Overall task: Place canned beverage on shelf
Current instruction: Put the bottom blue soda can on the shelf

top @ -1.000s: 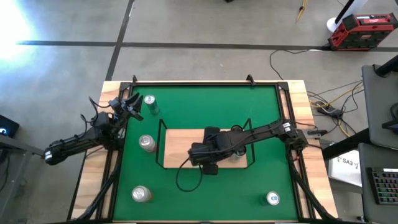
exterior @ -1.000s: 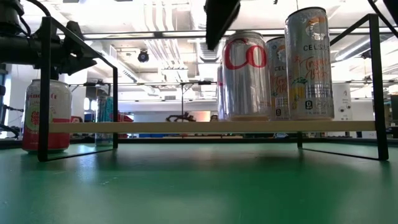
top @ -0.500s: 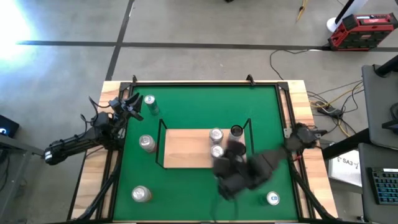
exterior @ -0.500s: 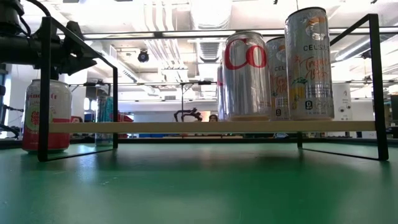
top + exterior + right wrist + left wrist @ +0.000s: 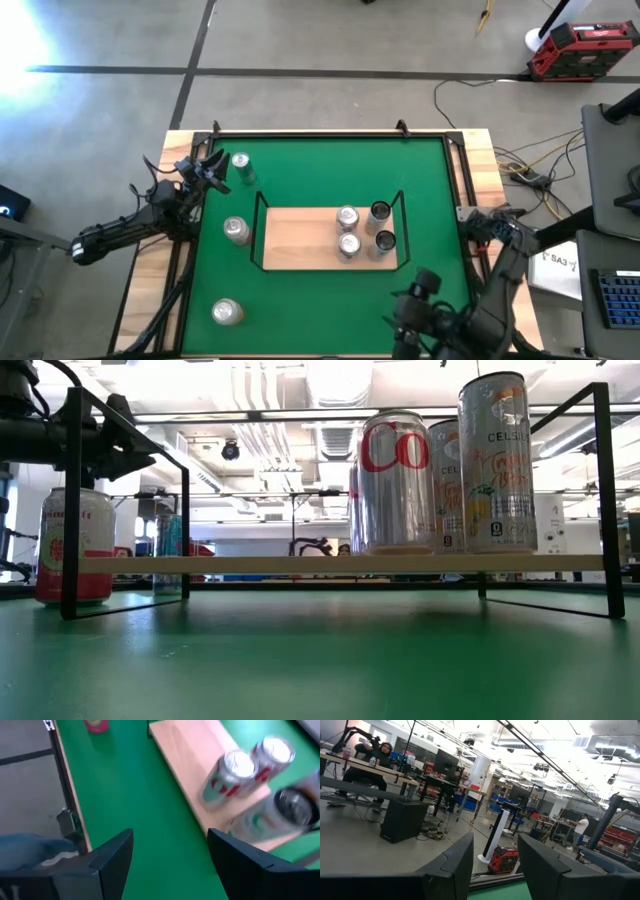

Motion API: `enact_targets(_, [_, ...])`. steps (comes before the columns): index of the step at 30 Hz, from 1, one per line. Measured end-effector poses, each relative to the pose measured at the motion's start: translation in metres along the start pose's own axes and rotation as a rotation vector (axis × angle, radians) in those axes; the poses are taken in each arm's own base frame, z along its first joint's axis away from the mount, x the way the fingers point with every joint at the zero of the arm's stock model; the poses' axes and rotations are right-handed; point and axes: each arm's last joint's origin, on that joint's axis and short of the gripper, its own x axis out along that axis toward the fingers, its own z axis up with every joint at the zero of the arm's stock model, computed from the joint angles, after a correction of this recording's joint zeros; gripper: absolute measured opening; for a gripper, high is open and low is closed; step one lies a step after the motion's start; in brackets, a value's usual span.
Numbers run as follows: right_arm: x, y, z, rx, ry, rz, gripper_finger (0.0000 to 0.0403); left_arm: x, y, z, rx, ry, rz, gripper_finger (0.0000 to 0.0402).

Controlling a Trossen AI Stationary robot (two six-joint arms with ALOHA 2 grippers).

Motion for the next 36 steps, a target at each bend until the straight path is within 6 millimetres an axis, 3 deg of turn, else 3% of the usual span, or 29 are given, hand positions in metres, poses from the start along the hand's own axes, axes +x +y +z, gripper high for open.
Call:
enact_targets(11, [-0.011,0.006,-0.065,0.215,0.099,-0.014,0.0247,0.0,0.0,0.0,0.0,0.0,0.0,0.0137])
enact_targets(21, [-0.034,-0.038,-0.114,0.348,0.295,-0.067,0.0247,0.0,0.0,0.0,0.0,0.0,0.0,0.0137])
enact_targets(28, [-0.04,-0.056,-0.136,0.394,0.323,-0.098,0.0247,0.0,0.0,0.0,0.0,0.0,0.0,0.0137])
enact_targets(36, [-0.032,-0.05,-0.143,0.43,0.263,-0.111,0.0247,0.0,0.0,0.0,0.0,0.0,0.0,0.0137])
